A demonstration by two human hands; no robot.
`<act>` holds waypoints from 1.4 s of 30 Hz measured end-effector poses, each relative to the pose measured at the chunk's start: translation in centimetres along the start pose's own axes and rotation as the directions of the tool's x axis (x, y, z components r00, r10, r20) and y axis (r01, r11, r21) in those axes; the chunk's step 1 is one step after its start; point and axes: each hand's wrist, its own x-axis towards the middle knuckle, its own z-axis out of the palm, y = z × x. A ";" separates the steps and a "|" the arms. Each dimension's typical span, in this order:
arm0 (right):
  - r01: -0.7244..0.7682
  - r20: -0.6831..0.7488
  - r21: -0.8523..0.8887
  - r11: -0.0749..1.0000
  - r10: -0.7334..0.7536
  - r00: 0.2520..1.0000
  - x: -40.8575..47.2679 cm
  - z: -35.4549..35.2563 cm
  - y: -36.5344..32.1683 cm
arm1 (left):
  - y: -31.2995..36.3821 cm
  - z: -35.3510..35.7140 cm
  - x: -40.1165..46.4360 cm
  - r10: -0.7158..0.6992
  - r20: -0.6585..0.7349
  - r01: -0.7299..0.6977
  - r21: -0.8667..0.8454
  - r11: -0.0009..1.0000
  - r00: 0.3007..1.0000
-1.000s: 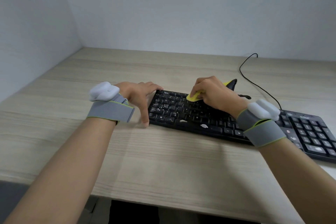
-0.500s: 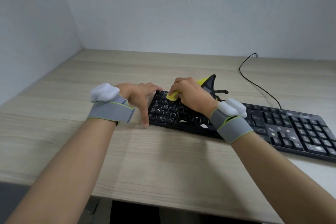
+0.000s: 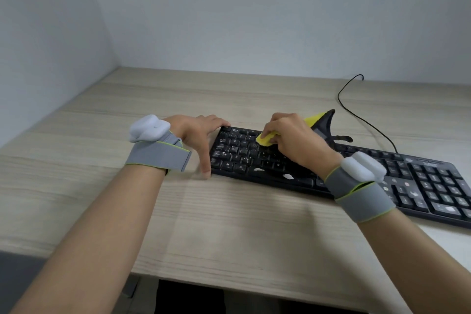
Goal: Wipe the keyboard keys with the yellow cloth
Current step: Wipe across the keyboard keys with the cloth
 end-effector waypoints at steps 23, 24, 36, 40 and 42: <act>0.184 0.092 0.071 0.980 -0.191 0.977 -1.9 0.1 -1.7 | 0.3 -0.1 -0.3 0.009 -0.009 -0.009 0.016 1.000 1.000; 0.152 0.073 0.040 0.988 -0.155 0.985 -1.6 -0.1 -1.2 | 0.4 -0.1 -0.4 0.010 -0.015 -0.010 0.018 1.000 1.000; 0.245 0.058 0.023 0.969 -0.246 0.967 -1.7 1.1 -3.6 | 0.2 -0.2 -0.2 -0.001 -0.001 0.001 0.019 1.000 1.000; 0.174 0.028 -0.084 0.981 -0.172 0.985 -0.4 1.0 -3.2 | 0.1 -0.1 -0.2 -0.004 -0.014 0.004 0.009 1.000 1.000; 0.129 0.020 -0.122 0.984 -0.127 0.992 -0.2 0.8 -2.9 | 0.0 -0.1 -0.2 0.001 -0.016 0.000 0.007 1.000 1.000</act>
